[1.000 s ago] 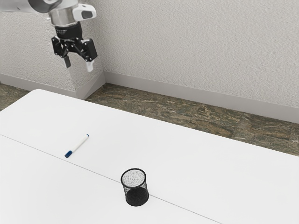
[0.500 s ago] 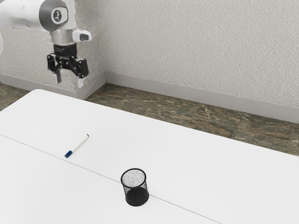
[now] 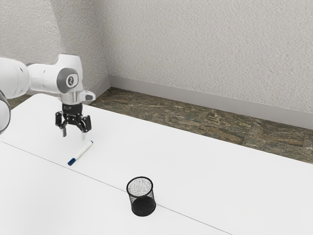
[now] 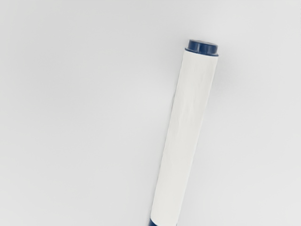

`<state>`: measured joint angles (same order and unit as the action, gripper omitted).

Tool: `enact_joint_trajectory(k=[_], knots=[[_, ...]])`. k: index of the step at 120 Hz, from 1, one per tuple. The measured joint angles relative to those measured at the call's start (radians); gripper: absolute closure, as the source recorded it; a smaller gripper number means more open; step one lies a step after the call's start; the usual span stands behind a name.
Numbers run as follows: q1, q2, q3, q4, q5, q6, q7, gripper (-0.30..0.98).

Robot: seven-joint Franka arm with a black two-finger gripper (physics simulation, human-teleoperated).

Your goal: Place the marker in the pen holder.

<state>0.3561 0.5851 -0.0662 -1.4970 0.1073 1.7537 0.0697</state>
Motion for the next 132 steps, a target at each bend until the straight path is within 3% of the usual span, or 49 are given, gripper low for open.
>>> enact_joint_trajectory(k=[15, 27, 51, 82, 132], knots=[[-0.019, -0.127, 0.002, -0.263, 0.009, 0.161, 0.047, 0.0], [-0.054, -0.193, 0.017, -0.386, 0.047, 0.282, 0.084, 0.0], [-0.079, -0.194, 0.065, -0.447, 0.071, 0.432, 0.143, 0.0], [-0.081, -0.166, 0.097, -0.445, 0.007, 0.434, 0.193, 0.0], [-0.082, -0.146, 0.096, -0.44, -0.009, 0.326, 0.24, 0.01]])
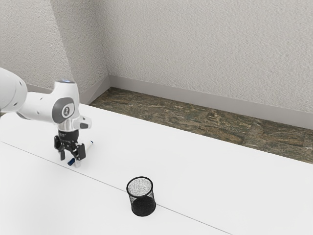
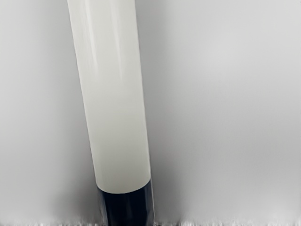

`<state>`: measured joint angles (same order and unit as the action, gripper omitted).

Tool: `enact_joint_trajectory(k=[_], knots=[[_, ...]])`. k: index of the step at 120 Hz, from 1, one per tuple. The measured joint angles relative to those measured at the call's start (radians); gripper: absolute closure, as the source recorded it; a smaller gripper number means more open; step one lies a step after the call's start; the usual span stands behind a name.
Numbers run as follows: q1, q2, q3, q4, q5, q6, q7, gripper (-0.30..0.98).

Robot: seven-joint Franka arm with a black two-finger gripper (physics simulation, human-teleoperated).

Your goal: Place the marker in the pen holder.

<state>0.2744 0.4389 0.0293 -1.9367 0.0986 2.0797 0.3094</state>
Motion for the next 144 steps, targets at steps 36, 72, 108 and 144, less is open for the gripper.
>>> enact_joint_trajectory(k=[36, 72, 108, 144], knots=[[-0.001, 0.019, -0.003, 0.033, 0.008, -0.018, 0.02, 0.03], [-0.003, 0.021, -0.006, 0.037, 0.007, -0.023, 0.031, 0.25], [-0.003, 0.021, -0.006, 0.037, 0.004, -0.024, 0.038, 0.58], [-0.009, 0.012, -0.006, 0.037, 0.012, -0.02, 0.028, 0.75]])
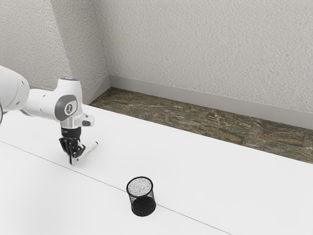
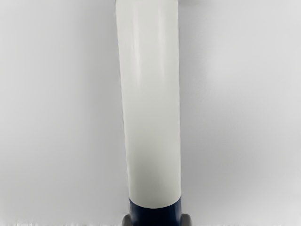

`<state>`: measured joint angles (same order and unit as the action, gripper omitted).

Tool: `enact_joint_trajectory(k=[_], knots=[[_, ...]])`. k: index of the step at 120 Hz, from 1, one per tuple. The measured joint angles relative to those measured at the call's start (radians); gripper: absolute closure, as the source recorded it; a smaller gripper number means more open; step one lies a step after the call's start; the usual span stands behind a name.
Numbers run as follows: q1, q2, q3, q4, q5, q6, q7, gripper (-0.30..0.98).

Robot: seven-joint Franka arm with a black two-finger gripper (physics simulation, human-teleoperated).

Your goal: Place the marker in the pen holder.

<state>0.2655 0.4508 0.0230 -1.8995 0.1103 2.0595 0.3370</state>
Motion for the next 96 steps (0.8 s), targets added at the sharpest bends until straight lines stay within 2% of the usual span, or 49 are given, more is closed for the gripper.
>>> enact_joint_trajectory(k=[32, 56, 96], knots=[[-0.051, -0.137, 0.0, -0.001, 0.029, -0.019, -0.023, 0.79], [-0.133, -0.245, -0.001, 0.007, 0.036, -0.059, -0.035, 0.79], [-0.323, -0.293, -0.006, 0.11, -0.062, -0.313, -0.046, 0.79]])
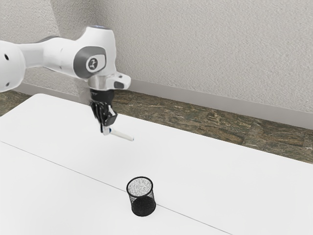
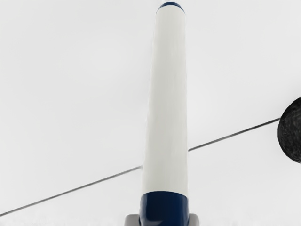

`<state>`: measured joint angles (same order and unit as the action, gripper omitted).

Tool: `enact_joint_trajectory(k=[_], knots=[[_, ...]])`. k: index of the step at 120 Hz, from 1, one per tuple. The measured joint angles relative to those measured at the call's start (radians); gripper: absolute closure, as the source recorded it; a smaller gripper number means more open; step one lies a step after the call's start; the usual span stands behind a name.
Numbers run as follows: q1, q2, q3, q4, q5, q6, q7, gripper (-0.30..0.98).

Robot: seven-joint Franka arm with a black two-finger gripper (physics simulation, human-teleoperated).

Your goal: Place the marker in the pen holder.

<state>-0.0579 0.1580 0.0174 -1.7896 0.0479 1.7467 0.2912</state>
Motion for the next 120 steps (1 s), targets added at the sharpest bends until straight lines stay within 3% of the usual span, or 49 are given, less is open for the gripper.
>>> enact_joint_trajectory(k=[39, 78, 120], knots=[[-0.173, -0.03, 0.0, 0.001, -0.067, -0.22, -0.027, 0.79], [-0.247, -0.067, -0.001, -0.002, -0.09, -0.413, -0.087, 0.79], [-0.317, -0.054, -0.003, -0.014, -0.109, -0.496, -0.137, 0.79]])
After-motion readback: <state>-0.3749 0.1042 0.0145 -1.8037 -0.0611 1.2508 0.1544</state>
